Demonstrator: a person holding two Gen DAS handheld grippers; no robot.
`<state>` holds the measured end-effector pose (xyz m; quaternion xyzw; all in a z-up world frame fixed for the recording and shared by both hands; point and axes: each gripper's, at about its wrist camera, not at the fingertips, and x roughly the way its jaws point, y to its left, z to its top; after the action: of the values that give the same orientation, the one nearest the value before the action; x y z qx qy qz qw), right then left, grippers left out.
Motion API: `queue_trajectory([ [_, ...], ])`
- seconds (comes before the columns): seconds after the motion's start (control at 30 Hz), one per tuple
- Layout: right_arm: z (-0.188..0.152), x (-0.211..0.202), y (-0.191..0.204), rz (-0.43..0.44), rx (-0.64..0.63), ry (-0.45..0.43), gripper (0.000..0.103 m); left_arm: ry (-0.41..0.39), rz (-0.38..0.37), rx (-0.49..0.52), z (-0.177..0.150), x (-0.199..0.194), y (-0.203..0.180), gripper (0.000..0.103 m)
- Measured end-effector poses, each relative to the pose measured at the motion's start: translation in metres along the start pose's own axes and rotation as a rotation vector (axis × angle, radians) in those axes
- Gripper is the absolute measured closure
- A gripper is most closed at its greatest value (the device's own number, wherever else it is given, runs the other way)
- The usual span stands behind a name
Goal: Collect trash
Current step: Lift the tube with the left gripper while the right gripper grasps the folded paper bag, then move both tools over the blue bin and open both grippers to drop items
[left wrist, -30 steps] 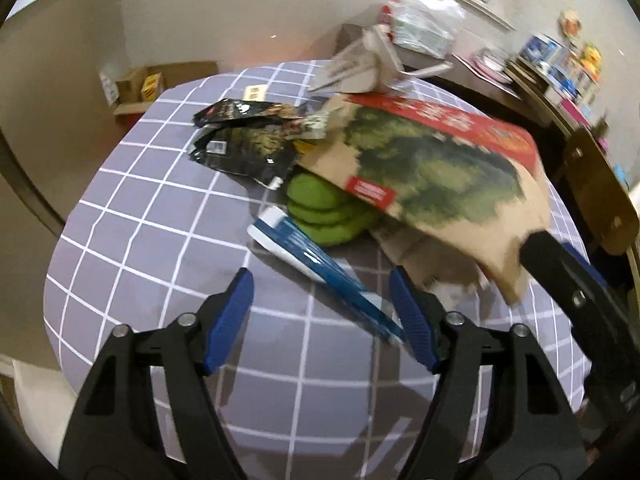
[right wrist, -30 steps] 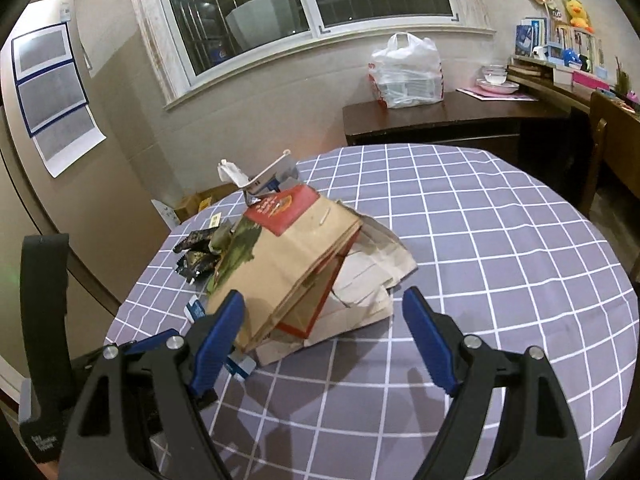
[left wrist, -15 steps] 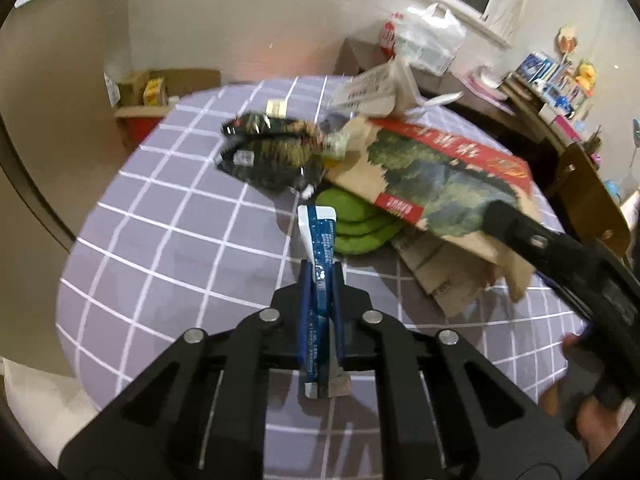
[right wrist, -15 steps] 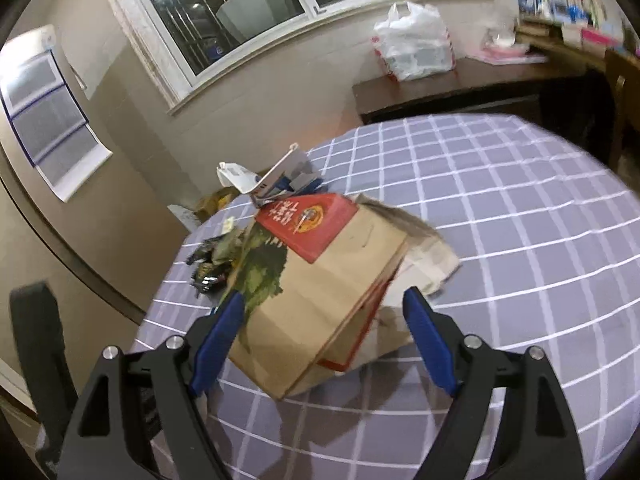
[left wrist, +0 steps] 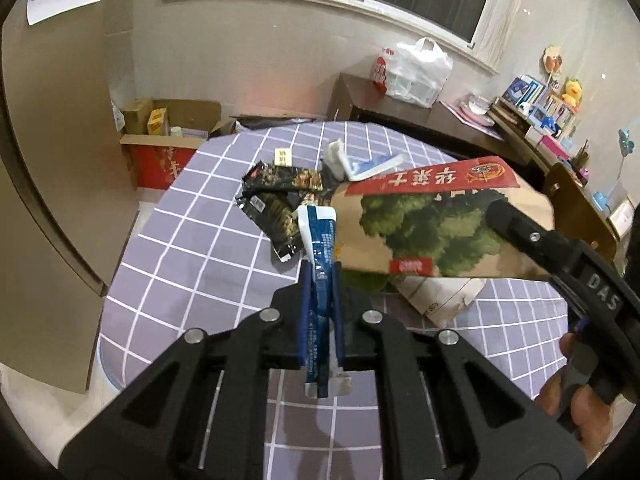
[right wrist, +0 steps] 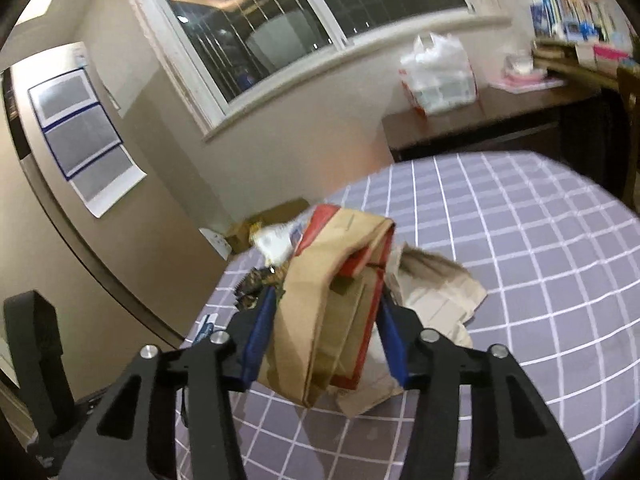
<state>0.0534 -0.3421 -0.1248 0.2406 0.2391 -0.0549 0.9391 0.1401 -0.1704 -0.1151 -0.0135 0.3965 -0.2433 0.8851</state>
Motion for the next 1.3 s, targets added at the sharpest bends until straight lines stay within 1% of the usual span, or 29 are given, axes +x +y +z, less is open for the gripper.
queue_trajectory([
  [0.03,0.002,-0.005,0.004,-0.001,-0.014,-0.015,0.066,-0.008,-0.002,0.000,0.001,-0.005,0.000,0.093],
  [0.07,0.003,-0.011,0.010,-0.001,-0.032,-0.031,0.070,-0.015,-0.005,-0.001,0.001,-0.009,0.000,0.093],
  [0.13,0.004,-0.021,0.019,0.002,-0.049,-0.053,0.074,-0.031,-0.011,-0.002,0.001,-0.020,0.001,0.093],
  [0.3,0.005,-0.042,0.049,0.001,-0.125,-0.095,0.078,-0.070,-0.019,-0.012,0.000,-0.045,0.010,0.093],
  [0.4,0.004,-0.056,0.070,0.015,-0.167,-0.123,0.079,-0.089,-0.028,-0.030,0.000,-0.060,0.021,0.093],
  [0.47,0.004,-0.066,0.088,0.041,-0.188,-0.142,0.080,-0.105,-0.032,-0.044,-0.001,-0.072,0.032,0.093],
  [0.67,0.001,-0.081,0.137,0.095,-0.247,-0.162,0.080,-0.144,-0.021,-0.086,-0.008,-0.100,0.073,0.093],
  [0.8,-0.007,-0.078,0.176,0.157,-0.288,-0.132,0.080,-0.170,0.010,-0.119,-0.014,-0.118,0.110,0.093],
  [0.9,-0.018,-0.063,0.207,0.206,-0.314,-0.086,0.080,-0.177,0.047,-0.150,-0.020,-0.126,0.139,0.093],
  [0.97,-0.027,-0.052,0.225,0.230,-0.331,-0.056,0.080,-0.176,0.084,-0.184,-0.026,-0.130,0.164,0.093],
  [1.07,-0.050,-0.025,0.258,0.257,-0.371,0.006,0.080,-0.160,0.127,-0.233,-0.035,-0.128,0.200,0.093],
  [1.17,-0.070,0.002,0.282,0.286,-0.395,0.072,0.080,-0.138,0.165,-0.275,-0.046,-0.123,0.232,0.093],
  [1.2,-0.081,0.016,0.294,0.296,-0.408,0.108,0.080,-0.129,0.173,-0.291,-0.049,-0.120,0.243,0.093],
  [1.3,-0.106,0.047,0.314,0.301,-0.446,0.170,0.080,-0.087,0.203,-0.348,-0.063,-0.106,0.282,0.093],
])
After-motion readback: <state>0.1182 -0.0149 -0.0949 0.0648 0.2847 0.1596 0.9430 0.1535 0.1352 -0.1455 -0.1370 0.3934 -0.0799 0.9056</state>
